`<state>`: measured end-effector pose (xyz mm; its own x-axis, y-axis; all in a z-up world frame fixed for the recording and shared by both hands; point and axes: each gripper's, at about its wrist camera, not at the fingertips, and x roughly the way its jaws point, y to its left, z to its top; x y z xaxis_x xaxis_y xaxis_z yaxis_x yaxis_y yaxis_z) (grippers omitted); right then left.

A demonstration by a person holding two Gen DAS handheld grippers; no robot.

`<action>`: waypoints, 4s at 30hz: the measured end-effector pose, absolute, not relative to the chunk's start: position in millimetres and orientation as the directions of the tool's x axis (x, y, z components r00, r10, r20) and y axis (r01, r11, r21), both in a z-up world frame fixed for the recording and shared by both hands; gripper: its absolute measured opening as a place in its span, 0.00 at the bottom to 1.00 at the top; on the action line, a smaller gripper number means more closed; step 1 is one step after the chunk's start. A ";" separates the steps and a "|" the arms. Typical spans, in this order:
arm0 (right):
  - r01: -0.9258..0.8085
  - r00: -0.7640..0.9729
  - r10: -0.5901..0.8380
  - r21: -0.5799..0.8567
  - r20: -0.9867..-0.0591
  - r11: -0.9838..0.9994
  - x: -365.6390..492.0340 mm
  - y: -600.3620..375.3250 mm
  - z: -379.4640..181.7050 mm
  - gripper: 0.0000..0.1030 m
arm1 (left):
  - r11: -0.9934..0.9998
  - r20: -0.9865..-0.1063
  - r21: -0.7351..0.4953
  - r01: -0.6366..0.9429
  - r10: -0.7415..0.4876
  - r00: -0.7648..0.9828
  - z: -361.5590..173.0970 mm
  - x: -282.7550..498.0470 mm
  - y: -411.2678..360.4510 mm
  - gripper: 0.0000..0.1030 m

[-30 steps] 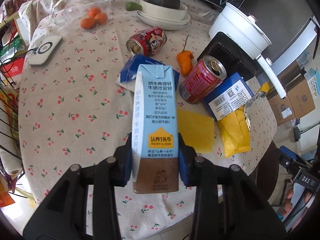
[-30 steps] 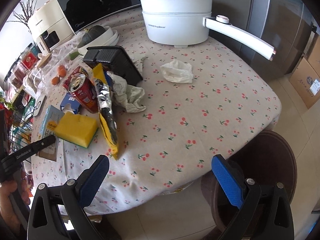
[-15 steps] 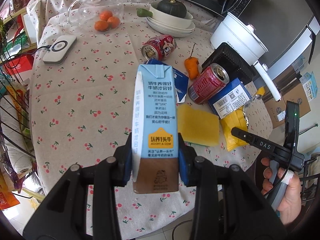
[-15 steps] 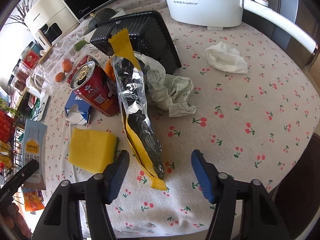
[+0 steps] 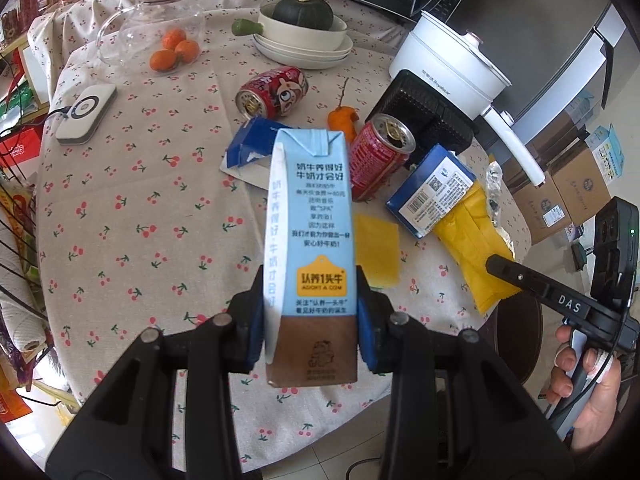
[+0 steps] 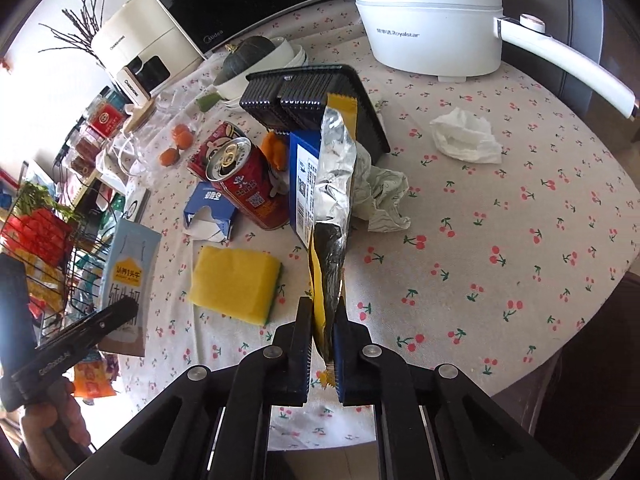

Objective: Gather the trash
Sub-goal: 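Grasp the yellow foil snack bag with the right tool while the left holds the carton, then carry carton and snack bag over the brown bin and open both tools, then move the right tool back over the table toward the yellow sponge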

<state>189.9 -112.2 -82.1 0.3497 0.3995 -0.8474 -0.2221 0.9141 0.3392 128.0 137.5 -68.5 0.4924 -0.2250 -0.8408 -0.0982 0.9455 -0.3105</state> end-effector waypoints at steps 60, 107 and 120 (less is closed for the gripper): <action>0.206 0.401 0.212 0.313 -0.891 0.927 85.7 -433.3 -99.7 0.10 | 0.912 -0.893 -0.164 0.375 -0.299 0.337 -110.4 128.7 -195.9 0.99; -0.164 0.385 0.253 0.204 -0.888 0.965 173.9 -136.7 -70.6 0.83 | 0.988 -0.884 -0.077 -0.136 -0.004 0.468 -73.4 105.2 156.3 0.99; -0.335 0.271 0.334 0.237 -0.903 0.912 191.9 -21.9 -102.9 0.83 | 0.980 -0.882 -0.058 -0.192 0.040 0.470 -72.6 104.0 202.7 0.99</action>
